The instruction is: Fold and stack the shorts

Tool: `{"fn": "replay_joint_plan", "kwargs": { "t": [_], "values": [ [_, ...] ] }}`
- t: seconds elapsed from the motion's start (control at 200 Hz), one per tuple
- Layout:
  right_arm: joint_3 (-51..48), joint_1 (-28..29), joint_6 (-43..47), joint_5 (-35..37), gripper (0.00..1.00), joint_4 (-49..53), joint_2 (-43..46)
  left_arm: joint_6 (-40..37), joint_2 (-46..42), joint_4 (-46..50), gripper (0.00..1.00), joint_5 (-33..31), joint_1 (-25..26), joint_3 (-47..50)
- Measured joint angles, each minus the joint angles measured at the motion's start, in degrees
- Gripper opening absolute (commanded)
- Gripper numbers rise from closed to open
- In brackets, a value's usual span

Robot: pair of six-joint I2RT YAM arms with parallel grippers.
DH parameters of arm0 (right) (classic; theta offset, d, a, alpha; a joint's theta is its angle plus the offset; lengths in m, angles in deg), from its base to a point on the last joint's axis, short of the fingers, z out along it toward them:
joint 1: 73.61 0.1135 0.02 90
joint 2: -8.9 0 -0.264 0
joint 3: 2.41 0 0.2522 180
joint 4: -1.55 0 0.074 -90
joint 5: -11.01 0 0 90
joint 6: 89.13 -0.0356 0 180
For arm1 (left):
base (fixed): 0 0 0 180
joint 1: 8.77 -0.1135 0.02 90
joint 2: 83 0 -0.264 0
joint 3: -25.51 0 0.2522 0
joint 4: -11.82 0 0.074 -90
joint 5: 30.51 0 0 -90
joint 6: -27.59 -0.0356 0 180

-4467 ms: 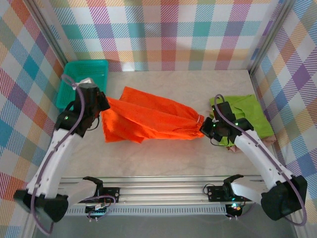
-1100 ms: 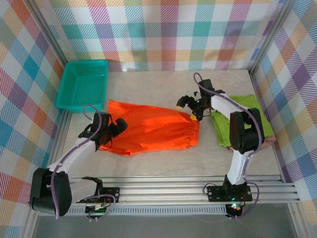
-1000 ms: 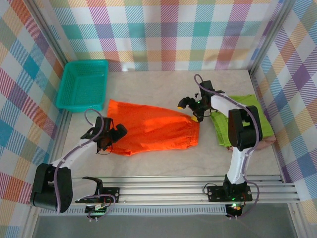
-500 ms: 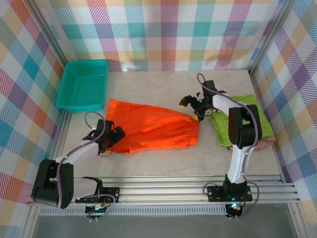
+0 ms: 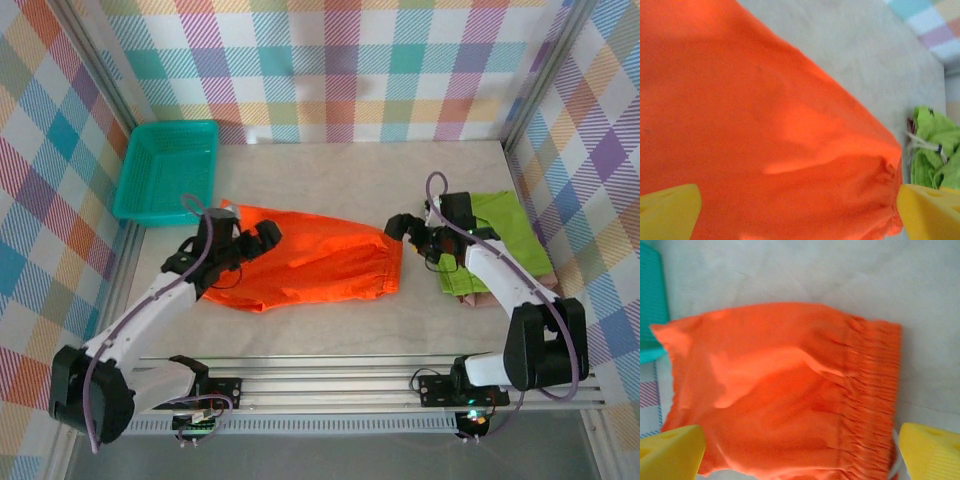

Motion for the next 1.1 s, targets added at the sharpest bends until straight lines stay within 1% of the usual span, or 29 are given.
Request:
{"fn": "replay_joint_plan", "kwargs": {
  "t": [0.125, 0.225, 0.355, 0.585, 0.7, 0.82, 1.1],
  "values": [
    [-4.46, -0.72, -0.09, -2.56, 0.97, -1.14, -3.21, 1.73, 6.12, -3.93, 1.00, -0.09, 2.82, 2.51],
    [-4.92, -0.72, -0.11, -3.82, 0.97, -1.64, -5.92, 3.06, 10.27, -6.86, 1.00, -0.52, 3.23, 6.32],
    [-4.98, -0.72, -0.79, -5.09, 0.93, -3.37, -8.24, 4.35, 13.31, -9.05, 1.00, -1.62, 3.32, 10.95],
    [-6.49, -0.59, -3.63, -7.06, 0.88, -6.38, -11.21, 4.61, 13.51, -14.12, 1.00, -3.13, 3.32, 12.59],
    [-6.58, -0.11, -5.05, -7.65, 0.87, -7.17, -12.09, 4.61, 13.64, -15.08, 1.00, -3.52, 3.34, 12.83],
    [-6.56, 0.68, -6.19, -6.45, 0.86, -7.37, -12.17, 4.59, 14.19, -15.98, 1.00, -4.00, 3.34, 12.83],
    [-6.47, 1.49, -9.16, -4.55, 0.80, -7.52, -12.28, 4.59, 14.43, -16.61, 1.00, -4.52, 3.61, 12.83]
  ]
}}
